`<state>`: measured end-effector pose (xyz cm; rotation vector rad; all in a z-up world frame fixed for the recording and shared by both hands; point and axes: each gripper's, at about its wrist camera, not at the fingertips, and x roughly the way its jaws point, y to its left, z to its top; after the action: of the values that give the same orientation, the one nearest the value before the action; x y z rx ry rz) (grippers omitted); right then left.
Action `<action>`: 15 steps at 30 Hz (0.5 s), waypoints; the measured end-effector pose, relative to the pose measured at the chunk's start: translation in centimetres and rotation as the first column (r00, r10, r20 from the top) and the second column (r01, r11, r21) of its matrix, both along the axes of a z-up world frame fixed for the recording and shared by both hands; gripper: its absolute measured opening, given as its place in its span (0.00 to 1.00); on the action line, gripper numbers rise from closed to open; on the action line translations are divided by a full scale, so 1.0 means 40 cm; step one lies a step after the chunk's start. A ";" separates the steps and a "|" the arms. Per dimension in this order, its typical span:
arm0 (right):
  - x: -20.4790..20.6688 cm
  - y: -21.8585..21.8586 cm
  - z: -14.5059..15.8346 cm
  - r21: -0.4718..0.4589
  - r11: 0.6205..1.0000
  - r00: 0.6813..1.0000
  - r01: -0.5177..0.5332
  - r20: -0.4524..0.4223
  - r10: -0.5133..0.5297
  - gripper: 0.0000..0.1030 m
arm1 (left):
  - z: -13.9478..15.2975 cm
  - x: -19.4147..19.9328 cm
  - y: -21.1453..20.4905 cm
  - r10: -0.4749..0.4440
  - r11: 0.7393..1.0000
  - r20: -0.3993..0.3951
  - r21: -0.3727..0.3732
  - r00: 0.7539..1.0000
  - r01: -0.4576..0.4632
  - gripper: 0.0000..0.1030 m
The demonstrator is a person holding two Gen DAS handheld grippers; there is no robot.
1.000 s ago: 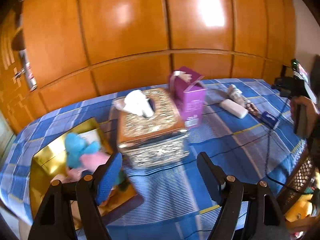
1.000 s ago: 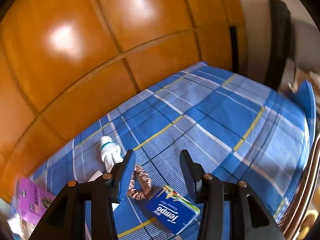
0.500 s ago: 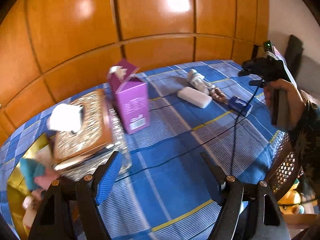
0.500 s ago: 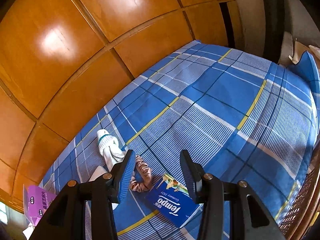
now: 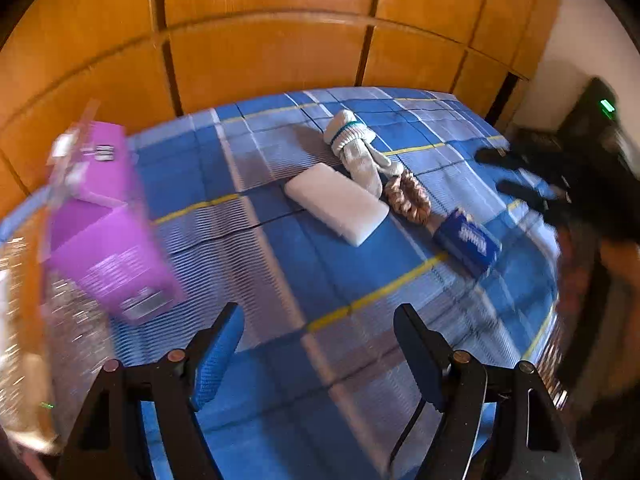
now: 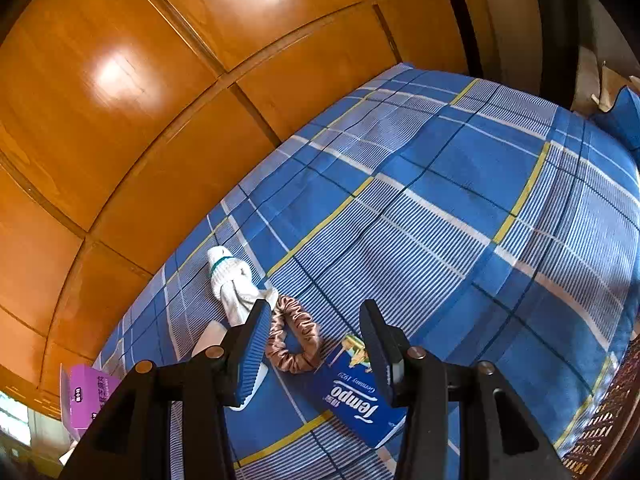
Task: Organize soft objects
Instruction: 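Grasp the white rectangular pad with the left tool while the right tool grasps the brown scrunchie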
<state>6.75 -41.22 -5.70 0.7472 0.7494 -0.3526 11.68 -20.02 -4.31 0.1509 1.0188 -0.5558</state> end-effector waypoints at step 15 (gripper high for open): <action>0.011 0.001 -0.026 0.134 0.988 0.997 -0.071 0.026 0.068 0.45 | -0.102 0.288 -0.183 0.231 0.973 -0.169 0.034 0.958 -0.229 0.77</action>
<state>7.20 -41.18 -6.74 0.8482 0.7824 -0.2320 23.20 -27.34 -8.39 -0.0048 1.1907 -0.3532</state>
